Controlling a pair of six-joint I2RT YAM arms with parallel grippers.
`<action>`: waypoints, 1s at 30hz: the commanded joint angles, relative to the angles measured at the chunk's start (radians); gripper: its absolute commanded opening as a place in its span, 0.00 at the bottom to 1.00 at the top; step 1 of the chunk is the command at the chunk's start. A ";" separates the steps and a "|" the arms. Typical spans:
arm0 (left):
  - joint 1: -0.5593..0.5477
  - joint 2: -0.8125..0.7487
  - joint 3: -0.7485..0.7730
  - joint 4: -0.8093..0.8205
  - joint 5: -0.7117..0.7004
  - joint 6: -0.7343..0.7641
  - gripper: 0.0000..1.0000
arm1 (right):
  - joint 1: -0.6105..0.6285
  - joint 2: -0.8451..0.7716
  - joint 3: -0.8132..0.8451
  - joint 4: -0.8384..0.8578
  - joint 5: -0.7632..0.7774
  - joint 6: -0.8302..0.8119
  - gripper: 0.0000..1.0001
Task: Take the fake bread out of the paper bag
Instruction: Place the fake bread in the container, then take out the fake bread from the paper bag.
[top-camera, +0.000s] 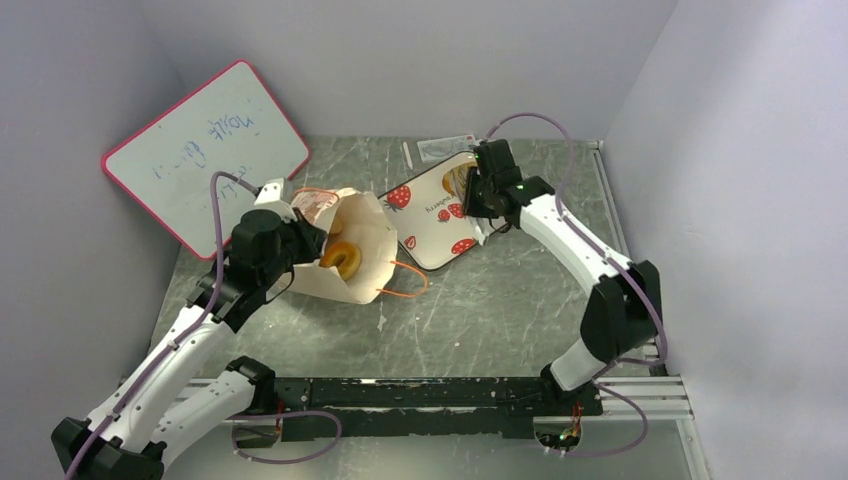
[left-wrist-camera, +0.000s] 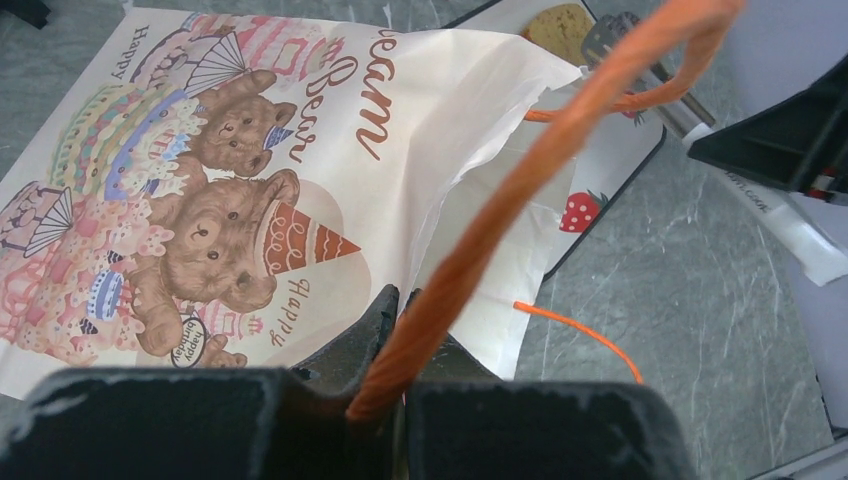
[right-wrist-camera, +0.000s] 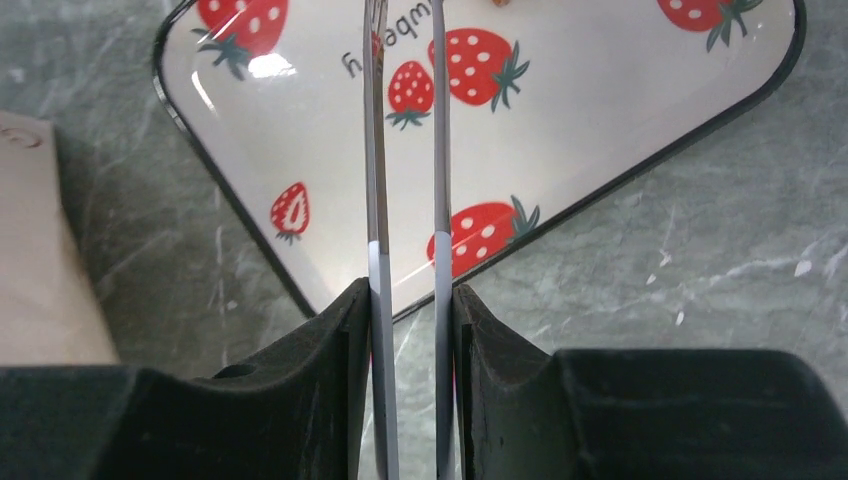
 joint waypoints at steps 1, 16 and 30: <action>-0.004 -0.010 -0.018 0.026 0.055 0.037 0.07 | 0.001 -0.131 -0.059 -0.008 -0.069 0.031 0.34; -0.004 0.035 -0.030 0.017 0.105 0.068 0.07 | 0.069 -0.489 -0.215 -0.068 -0.258 0.064 0.32; -0.004 0.081 -0.071 0.049 0.107 0.028 0.07 | 0.100 -0.558 -0.271 -0.136 -0.570 -0.005 0.31</action>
